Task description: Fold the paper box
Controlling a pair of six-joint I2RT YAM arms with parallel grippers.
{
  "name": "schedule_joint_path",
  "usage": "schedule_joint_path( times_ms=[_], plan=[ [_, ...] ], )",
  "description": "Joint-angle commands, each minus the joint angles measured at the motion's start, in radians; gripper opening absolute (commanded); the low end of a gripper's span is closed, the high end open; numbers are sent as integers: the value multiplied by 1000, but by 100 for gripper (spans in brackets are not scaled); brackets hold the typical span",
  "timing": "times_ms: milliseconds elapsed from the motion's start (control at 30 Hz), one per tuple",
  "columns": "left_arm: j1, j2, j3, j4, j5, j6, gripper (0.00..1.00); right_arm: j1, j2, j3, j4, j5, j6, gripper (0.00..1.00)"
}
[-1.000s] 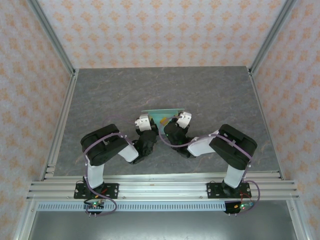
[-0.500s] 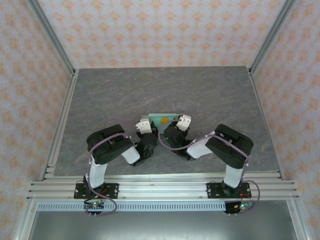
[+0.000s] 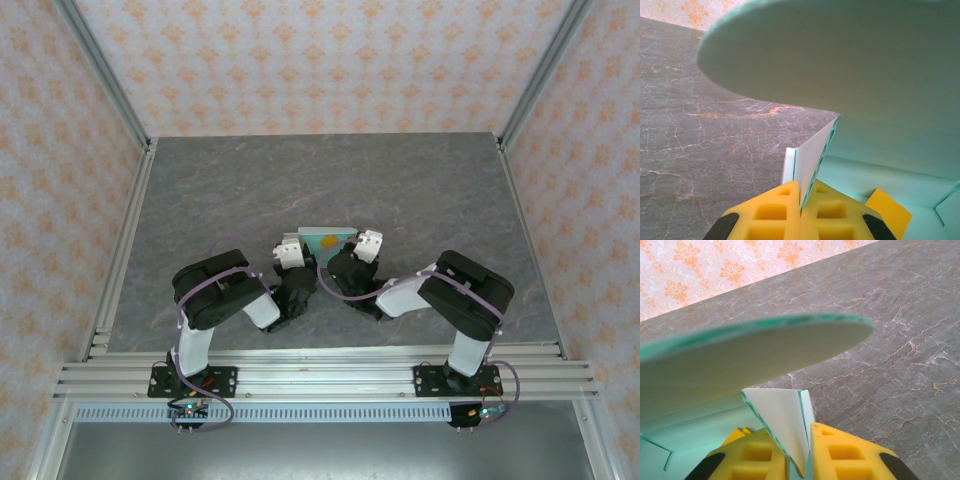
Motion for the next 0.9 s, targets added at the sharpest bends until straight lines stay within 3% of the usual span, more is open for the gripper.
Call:
schedule_joint_path(
  times_ms=[0, 367, 867],
  plan=[
    [12, 18, -27, -192, -81, -21, 0, -11, -26, -11, -96, 73, -9, 19],
    [12, 4, -20, -229, -90, -33, 0, -8, -55, -14, -120, 30, -6, 34],
    [10, -17, -11, -262, -98, -35, 0, 20, -154, -71, -239, -2, -4, 41]
  ],
)
